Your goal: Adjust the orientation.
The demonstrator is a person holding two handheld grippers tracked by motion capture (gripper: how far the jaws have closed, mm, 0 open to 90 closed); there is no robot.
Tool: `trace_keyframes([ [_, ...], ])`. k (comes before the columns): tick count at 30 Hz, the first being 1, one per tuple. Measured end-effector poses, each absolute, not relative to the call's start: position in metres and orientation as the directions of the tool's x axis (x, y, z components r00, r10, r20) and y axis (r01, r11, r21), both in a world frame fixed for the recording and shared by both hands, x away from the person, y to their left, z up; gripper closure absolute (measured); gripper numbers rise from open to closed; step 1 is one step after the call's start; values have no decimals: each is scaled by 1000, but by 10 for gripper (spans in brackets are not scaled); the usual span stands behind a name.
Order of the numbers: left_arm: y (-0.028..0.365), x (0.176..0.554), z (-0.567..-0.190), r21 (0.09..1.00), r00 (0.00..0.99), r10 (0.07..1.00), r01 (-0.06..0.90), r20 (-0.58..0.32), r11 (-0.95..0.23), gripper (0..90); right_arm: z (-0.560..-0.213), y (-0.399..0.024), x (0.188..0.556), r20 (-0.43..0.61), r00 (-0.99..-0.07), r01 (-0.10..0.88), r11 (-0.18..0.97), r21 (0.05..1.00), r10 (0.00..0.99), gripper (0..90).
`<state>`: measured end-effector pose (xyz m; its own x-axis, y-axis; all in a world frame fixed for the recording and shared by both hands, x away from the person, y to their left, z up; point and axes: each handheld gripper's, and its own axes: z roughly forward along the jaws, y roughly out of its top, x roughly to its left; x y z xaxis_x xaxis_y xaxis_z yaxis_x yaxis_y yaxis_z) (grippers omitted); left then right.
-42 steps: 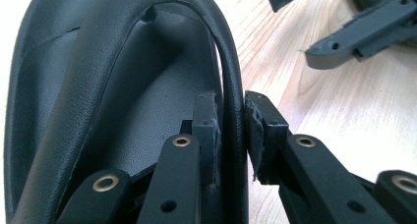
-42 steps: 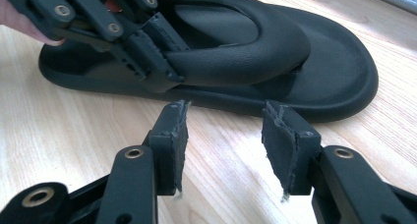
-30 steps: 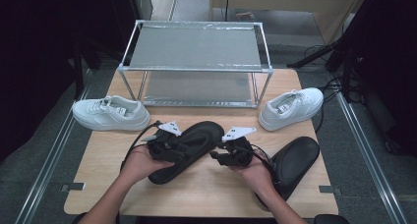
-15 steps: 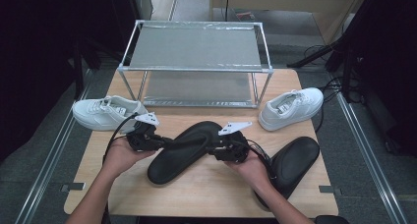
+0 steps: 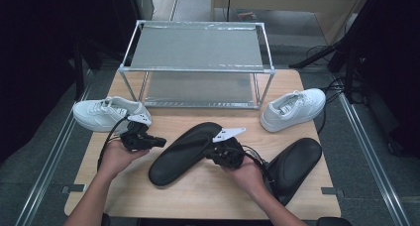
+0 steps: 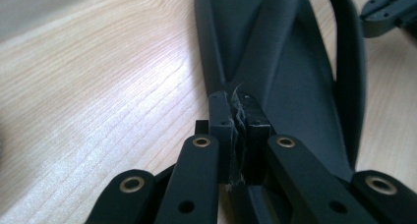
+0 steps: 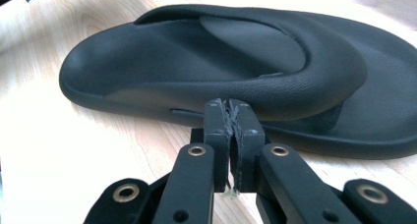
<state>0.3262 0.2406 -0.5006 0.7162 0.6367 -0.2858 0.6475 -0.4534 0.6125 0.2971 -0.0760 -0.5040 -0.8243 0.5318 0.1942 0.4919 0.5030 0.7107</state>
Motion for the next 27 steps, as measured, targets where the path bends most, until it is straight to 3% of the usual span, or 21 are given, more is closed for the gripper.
trace_keyframes([
  [7,233,328,-510,583,723,633,649,-275,-489,875,-508,-75,299,213,-822,499,487,717,528,878],
  [27,236,317,-510,598,701,654,664,-286,-450,898,-510,-72,305,229,-823,505,485,714,520,886],
])
